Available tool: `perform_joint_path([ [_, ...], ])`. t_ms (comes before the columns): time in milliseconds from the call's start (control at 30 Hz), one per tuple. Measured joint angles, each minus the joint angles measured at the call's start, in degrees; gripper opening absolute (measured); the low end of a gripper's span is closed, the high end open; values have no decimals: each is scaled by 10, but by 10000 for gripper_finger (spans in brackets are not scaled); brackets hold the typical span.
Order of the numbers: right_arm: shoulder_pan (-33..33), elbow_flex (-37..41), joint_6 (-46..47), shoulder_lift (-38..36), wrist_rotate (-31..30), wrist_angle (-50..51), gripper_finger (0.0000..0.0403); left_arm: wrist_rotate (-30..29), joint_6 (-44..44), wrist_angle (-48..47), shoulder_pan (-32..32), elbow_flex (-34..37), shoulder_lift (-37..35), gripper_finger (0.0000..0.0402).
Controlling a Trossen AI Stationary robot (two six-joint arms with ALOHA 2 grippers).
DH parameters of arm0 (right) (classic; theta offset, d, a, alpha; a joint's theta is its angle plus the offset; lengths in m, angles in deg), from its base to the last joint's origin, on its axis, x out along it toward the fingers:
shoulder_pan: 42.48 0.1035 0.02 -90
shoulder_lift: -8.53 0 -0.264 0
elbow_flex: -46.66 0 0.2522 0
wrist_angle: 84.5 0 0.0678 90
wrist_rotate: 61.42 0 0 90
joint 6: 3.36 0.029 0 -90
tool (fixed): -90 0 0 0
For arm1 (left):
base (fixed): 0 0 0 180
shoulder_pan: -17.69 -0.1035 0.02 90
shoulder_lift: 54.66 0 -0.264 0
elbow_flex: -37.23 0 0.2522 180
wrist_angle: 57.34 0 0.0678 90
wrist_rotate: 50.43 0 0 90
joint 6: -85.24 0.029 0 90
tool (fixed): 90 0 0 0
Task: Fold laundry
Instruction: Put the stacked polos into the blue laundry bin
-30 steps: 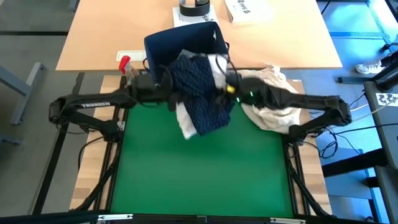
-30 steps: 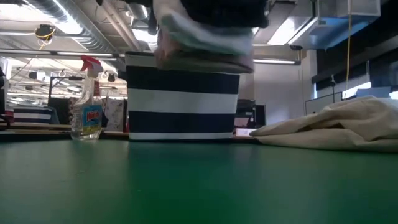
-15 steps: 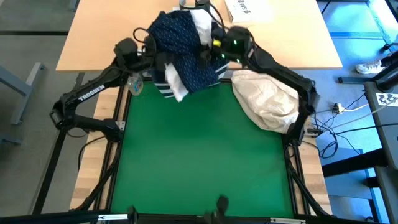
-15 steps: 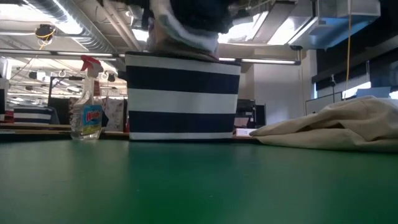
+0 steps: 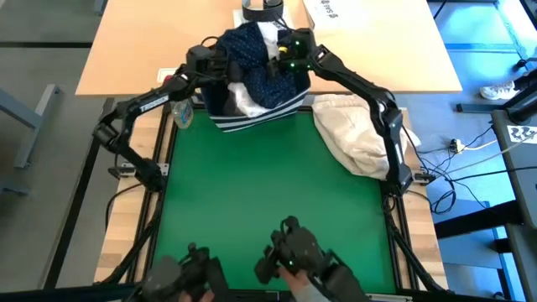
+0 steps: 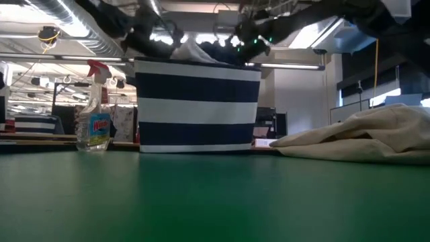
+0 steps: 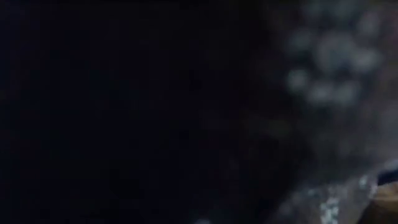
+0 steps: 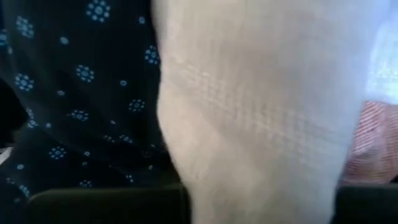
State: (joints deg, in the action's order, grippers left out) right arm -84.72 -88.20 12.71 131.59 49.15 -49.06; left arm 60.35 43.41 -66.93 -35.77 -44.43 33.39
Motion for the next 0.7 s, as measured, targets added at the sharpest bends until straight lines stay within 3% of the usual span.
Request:
perform_joint_path([
  [300, -15, -1, -27, 67, 16, 27, 64, -3, 56, -69, -19, -3, 86, 103],
  [567, -15, -6, -67, 96, -5, 49, 64, -53, 139, -112, -19, -4, 107, 126],
  [700, -14, -5, -84, 98, -20, 47, 100, -61, 153, -113, -19, -3, 107, 128],
])
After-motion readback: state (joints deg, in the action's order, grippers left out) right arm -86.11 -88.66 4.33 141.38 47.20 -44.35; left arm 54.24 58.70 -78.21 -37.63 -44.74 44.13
